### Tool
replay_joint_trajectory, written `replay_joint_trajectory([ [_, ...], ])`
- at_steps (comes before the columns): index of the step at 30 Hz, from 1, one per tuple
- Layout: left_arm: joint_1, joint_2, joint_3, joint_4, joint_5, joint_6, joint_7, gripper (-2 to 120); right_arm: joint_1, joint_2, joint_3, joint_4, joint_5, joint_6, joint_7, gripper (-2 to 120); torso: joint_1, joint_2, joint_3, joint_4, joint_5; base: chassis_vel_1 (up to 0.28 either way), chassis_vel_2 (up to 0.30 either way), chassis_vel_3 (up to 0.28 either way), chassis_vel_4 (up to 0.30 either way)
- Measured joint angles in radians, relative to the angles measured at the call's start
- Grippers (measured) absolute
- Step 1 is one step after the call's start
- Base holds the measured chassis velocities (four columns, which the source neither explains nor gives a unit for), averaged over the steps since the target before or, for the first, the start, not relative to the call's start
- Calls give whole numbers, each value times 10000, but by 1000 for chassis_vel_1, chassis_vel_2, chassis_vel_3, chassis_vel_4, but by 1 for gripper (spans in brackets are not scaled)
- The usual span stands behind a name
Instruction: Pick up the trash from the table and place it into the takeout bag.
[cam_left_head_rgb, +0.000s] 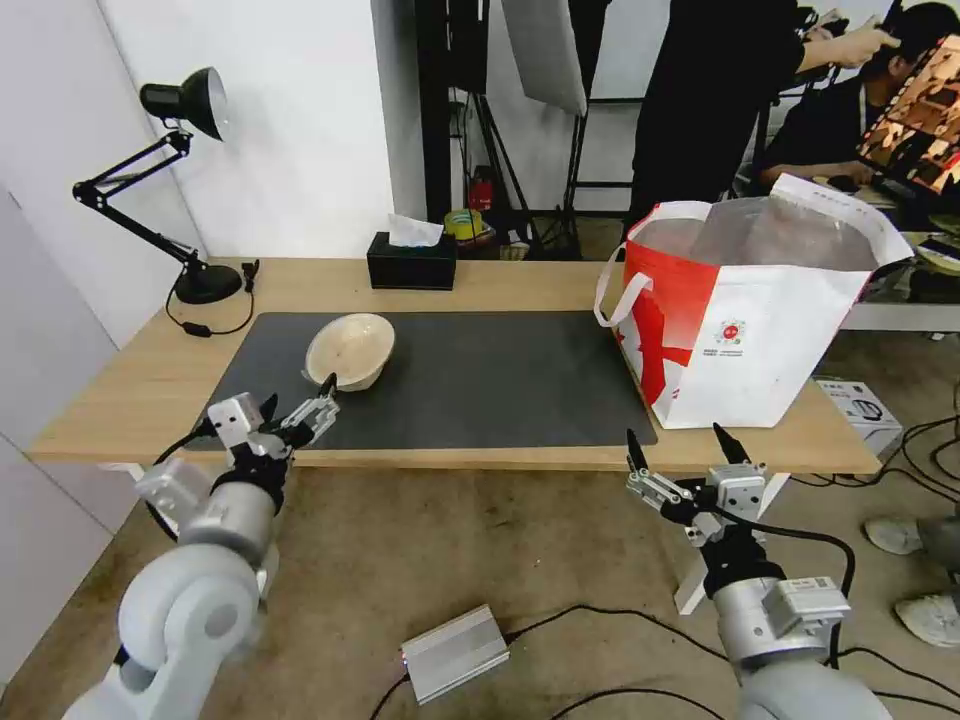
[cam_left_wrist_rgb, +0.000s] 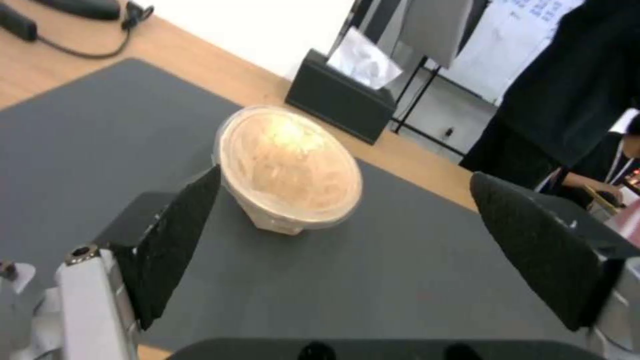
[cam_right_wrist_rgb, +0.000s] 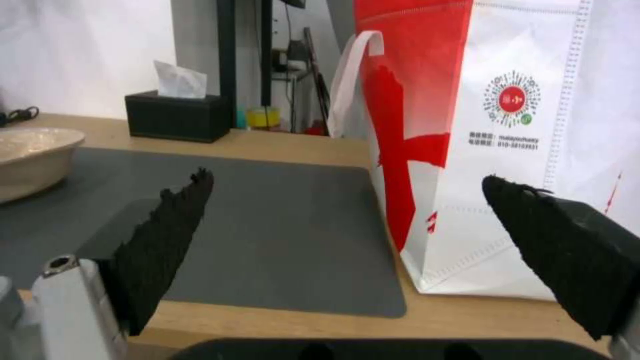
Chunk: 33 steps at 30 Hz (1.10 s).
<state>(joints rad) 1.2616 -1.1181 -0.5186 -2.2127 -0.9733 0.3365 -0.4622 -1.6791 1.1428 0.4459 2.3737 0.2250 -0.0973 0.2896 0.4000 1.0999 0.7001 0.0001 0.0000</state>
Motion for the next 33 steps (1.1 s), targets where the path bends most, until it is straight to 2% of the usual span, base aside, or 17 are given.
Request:
replay_joint_trajectory([
  [6,-995,381,263,671,-664,466,-703,100,-3,22,0,-47,-3,0,-1,100,1,0,0,-1,0,0,0,0,0],
  [9,-1746,697,519,1128,-1294,765,-1285,100,0,25,0,-70,9,0,9,100,0,0,-1,-2,1,0,0,0,0],
  [10,-1746,697,519,1128,-1294,765,-1285,100,0,25,0,-70,9,0,9,100,0,0,-1,-2,1,0,0,0,0],
  [15,-2775,926,965,2010,-2060,1516,-2411,100,128,24,-13,-149,83,0,20,100,1,0,0,-1,0,0,0,0,0],
  [16,-2775,926,965,2010,-2060,1516,-2411,100,128,24,-13,-149,83,0,20,100,1,0,0,-1,0,0,0,0,0],
  [19,-3308,929,1265,2542,-2531,1819,-2991,100,169,7,-34,-203,123,-4,23,100,0,0,-1,-1,0,0,0,0,0],
  [27,-4183,960,1868,3468,-2730,2086,-3379,100,236,-6,-66,-274,168,-9,26,100,1,1,0,0,1,0,0,0,0],
  [33,-5208,885,2649,4353,-2985,2271,-3798,100,255,0,-90,-299,180,-12,29,100,1,1,0,-1,-1,0,0,0,0],
])
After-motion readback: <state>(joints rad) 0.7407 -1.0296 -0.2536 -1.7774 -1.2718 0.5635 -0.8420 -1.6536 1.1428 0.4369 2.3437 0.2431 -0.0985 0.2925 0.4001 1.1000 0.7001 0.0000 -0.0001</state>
